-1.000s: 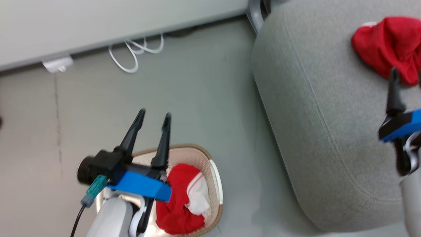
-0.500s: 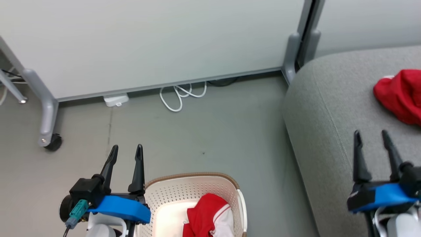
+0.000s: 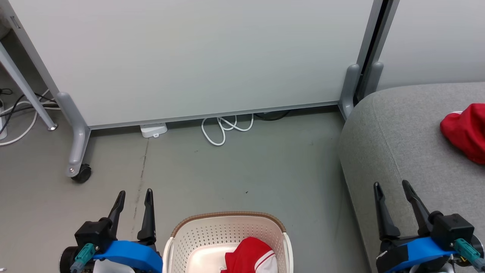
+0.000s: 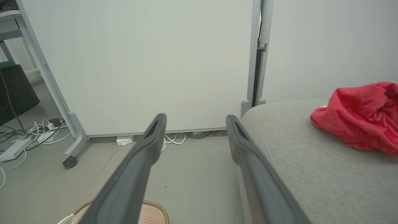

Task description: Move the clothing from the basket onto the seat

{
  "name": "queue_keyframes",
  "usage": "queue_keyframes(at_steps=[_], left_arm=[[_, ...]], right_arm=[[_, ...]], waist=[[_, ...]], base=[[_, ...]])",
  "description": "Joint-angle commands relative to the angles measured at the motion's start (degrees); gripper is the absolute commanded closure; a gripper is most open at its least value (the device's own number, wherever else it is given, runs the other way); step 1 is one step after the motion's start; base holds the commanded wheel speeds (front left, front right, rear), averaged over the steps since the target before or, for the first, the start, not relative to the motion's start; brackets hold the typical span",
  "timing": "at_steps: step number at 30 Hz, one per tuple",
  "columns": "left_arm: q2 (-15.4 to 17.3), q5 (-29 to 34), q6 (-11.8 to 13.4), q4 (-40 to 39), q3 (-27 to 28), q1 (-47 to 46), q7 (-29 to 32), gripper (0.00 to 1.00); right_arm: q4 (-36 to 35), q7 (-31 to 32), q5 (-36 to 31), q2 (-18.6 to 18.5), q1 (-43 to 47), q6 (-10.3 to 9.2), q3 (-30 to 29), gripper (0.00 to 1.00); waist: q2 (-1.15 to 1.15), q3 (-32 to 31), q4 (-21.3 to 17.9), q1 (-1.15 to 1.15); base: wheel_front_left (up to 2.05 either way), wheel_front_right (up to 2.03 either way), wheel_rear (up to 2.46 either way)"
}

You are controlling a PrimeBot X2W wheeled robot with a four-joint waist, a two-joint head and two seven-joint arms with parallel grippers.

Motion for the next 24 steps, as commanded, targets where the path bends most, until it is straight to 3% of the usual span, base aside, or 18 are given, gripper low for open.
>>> queue_keyframes(at_steps=[1,16,24], left_arm=[[0.3,0.3,-0.1,0.2,-0.2,0.0,-0.2,0.0],[-0.3,0.1,-0.1,0.1,-0.4,-0.4,-0.2,0.0],[-0.4,0.0,-0.1,1.1,-2.4,-1.8,-0.2,0.0]], right_arm=[[-0.3,0.2,0.4,0.0,0.7,0.03,0.2,0.0],[-1.4,0.7,-0.5,0.0,0.6,0.03,0.4,0.0],[-2.2,0.9,-0.1,0.0,-1.1,0.03,1.3,0.0]], waist=[[0.0,0.0,0.1,0.0],[0.0,0.6,-0.5,0.0],[0.0,4.1,-1.5,0.0]], base=[[0.0,0.0,0.0],[0.0,0.0,0.0],[0.0,0.0,0.0]])
